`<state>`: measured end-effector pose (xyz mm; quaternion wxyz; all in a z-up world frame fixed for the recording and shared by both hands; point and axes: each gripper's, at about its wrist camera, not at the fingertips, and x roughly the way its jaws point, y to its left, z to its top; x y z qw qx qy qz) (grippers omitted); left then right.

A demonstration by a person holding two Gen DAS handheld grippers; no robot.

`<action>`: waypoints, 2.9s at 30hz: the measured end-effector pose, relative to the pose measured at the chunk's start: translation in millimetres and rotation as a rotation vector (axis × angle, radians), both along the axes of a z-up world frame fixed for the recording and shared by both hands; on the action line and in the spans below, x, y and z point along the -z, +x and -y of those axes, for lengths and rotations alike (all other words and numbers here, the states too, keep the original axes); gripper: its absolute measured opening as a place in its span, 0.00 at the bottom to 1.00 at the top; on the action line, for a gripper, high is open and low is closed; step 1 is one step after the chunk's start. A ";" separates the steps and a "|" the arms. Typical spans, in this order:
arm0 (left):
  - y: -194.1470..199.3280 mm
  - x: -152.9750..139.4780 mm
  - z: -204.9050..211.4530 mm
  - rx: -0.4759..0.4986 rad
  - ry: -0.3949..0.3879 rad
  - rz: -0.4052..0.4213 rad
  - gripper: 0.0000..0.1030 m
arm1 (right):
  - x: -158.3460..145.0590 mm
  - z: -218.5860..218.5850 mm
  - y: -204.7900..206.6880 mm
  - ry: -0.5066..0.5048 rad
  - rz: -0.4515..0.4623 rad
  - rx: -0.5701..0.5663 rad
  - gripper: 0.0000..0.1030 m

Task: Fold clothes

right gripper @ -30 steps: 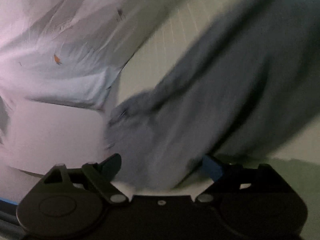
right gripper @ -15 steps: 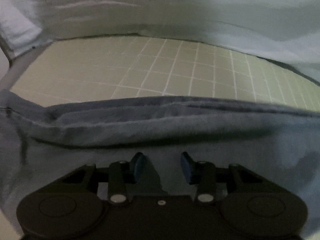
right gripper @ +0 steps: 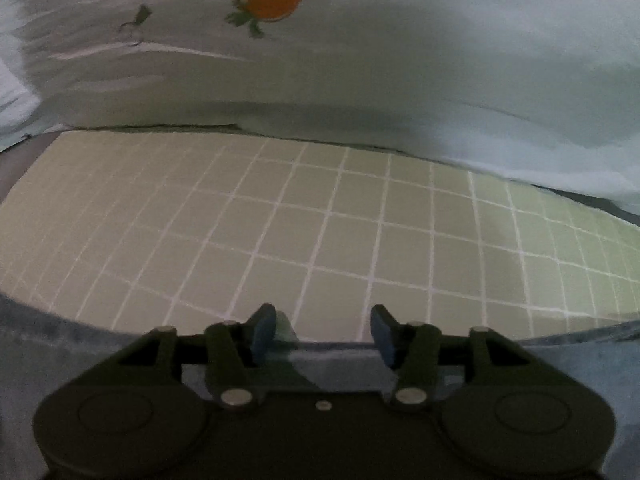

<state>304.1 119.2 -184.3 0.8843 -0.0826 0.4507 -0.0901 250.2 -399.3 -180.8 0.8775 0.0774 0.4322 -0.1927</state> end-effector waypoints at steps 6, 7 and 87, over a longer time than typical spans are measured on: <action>-16.1 -21.9 -4.7 -0.062 0.010 0.013 0.60 | -17.3 -13.8 -61.8 -0.141 0.050 0.073 0.83; -22.7 -28.1 -2.9 -0.054 0.018 0.026 0.68 | -17.3 -12.5 -78.7 -0.138 0.041 0.107 0.86; -203.8 28.3 311.4 0.264 0.251 -0.068 1.00 | -37.3 282.6 -308.7 -0.042 0.160 0.371 0.99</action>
